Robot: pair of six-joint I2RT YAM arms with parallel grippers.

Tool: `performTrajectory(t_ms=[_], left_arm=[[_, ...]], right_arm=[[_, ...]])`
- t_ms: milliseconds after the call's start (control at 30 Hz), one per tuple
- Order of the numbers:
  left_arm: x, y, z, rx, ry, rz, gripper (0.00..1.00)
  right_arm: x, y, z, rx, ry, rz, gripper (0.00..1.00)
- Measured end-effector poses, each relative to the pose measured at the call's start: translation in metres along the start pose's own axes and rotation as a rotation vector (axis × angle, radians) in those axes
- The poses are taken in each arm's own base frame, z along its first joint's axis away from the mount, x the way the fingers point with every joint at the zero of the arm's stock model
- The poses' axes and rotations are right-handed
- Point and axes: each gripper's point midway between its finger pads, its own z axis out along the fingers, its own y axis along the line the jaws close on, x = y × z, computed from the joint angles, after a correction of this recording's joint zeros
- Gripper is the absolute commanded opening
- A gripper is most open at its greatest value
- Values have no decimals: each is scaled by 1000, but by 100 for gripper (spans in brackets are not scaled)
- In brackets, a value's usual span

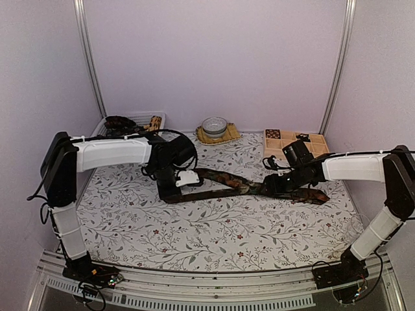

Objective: Roll the ties
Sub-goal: Flatten out the tie at the center of the board.

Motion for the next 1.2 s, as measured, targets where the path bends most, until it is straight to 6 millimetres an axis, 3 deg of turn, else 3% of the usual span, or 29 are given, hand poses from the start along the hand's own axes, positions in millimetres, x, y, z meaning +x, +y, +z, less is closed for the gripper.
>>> performTrajectory(t_ms=[233,400,533,733,900,1067,1167,1200], left_arm=[[18,-9,-21,20,40,-102,0],[18,0,-41,-18,-11,-129,3],[28,17,-27,-39,37,-168,3],[38,68,6,-75,116,-256,5],[22,91,16,-88,101,-255,8],[11,104,12,-107,72,-249,10],[9,113,11,-127,69,-245,40],[10,116,11,-136,74,-238,55]], right_arm=[[1,-7,9,29,16,-4,63],[2,-14,17,58,33,1,64],[-6,-21,25,99,30,-4,64],[-9,-37,39,179,42,-1,64],[-19,-40,43,204,29,-4,64],[-19,-43,42,223,25,-11,68],[-19,-44,41,232,29,-18,68],[-19,-45,41,234,32,-21,68]])
